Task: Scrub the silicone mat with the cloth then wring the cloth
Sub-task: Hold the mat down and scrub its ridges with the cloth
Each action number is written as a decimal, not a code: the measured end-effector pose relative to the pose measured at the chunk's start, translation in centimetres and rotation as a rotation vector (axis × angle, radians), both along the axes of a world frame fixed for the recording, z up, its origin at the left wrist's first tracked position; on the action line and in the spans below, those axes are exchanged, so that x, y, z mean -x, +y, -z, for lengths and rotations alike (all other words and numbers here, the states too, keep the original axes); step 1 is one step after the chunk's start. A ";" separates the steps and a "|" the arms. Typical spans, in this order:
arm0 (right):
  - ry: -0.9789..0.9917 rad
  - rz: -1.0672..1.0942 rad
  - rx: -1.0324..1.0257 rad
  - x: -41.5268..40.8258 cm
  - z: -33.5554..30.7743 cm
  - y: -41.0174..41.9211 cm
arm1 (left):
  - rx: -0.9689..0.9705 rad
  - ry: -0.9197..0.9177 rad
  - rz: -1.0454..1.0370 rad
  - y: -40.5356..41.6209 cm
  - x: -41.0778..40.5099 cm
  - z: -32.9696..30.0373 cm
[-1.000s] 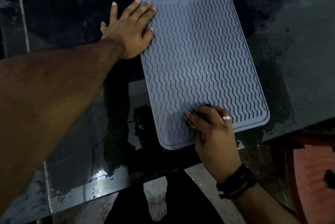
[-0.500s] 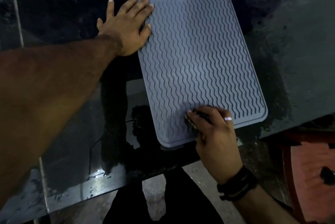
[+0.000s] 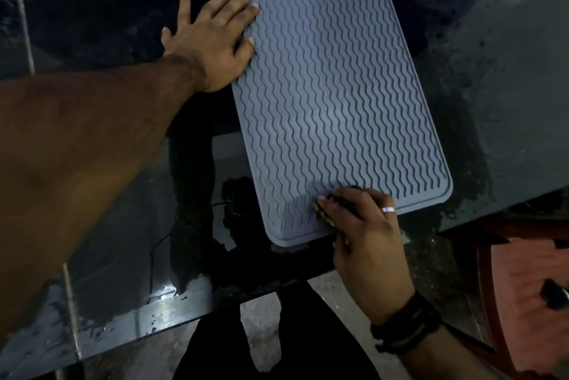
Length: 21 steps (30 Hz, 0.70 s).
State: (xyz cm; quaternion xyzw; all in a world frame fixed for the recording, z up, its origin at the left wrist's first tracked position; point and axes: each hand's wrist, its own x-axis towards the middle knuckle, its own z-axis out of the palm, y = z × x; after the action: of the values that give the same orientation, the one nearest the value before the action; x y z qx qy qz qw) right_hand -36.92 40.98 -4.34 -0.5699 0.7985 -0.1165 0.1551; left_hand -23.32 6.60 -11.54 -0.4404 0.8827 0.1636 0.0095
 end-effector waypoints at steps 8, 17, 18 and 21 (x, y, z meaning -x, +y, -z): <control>0.001 -0.073 -0.010 0.3 -0.5 4.6 | 0.000 0.006 0.003 0.1 0.0 -0.1; -0.163 -0.056 0.177 3.4 -2.8 -0.2 | -0.012 0.001 0.001 -0.3 0.0 0.2; -0.176 -0.064 0.209 3.8 -3.3 -1.8 | -0.008 0.005 0.008 -0.3 0.0 0.3; -0.196 -0.081 0.270 5.1 -4.0 -7.2 | 0.009 0.029 0.038 -0.3 -0.2 0.5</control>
State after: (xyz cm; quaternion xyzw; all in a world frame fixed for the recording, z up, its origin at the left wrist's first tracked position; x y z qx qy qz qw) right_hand -42.05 33.75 -0.33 -0.6032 0.7329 -0.2714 0.1590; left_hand -23.13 6.35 -12.06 -0.4213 0.8916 0.1659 -0.0021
